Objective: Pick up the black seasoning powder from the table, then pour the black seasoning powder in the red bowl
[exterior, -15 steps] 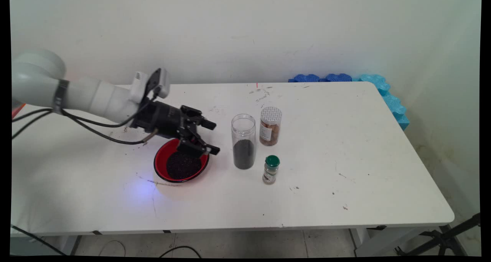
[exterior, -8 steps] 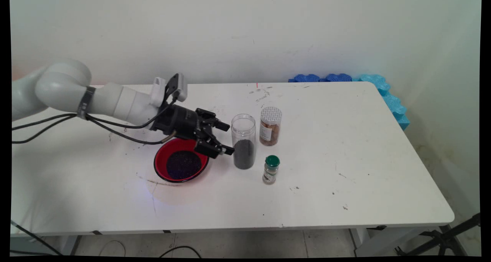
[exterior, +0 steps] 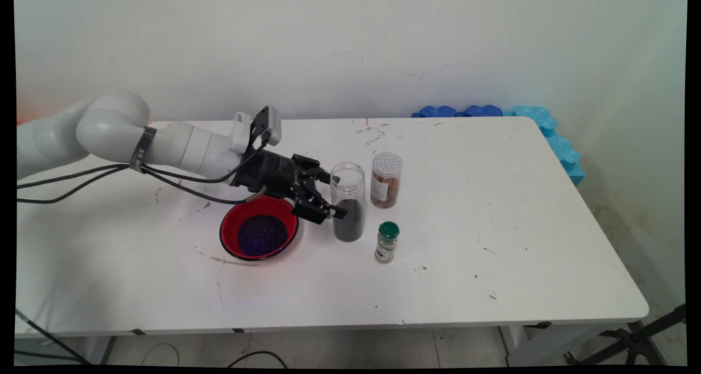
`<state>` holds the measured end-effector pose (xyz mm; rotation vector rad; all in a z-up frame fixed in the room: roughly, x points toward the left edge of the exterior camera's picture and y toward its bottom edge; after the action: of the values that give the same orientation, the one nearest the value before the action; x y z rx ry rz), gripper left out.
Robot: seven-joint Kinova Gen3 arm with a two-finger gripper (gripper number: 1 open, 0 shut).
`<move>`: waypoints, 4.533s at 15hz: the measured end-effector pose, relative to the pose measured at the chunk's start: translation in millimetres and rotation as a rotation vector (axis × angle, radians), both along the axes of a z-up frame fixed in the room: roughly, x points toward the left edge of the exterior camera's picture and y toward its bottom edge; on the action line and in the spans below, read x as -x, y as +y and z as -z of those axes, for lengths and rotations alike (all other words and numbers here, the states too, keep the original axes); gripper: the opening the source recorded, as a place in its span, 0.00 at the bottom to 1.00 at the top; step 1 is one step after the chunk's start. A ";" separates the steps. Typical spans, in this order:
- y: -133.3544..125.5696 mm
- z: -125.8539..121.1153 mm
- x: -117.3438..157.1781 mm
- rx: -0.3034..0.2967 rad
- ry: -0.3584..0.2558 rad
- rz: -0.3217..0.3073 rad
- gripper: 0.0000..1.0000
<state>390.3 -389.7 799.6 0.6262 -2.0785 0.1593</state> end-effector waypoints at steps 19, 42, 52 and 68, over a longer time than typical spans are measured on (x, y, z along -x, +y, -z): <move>-0.8 -17.0 -5.1 0.037 0.009 0.036 0.00; 83.6 -186.7 -129.2 -0.185 -0.064 0.123 0.00; 84.4 -167.7 -144.5 -0.365 -0.096 -0.010 0.00; 87.4 -135.4 -130.5 -0.892 0.115 -0.453 0.00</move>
<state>520.8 -302.3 935.0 1.5925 -1.7987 -0.5708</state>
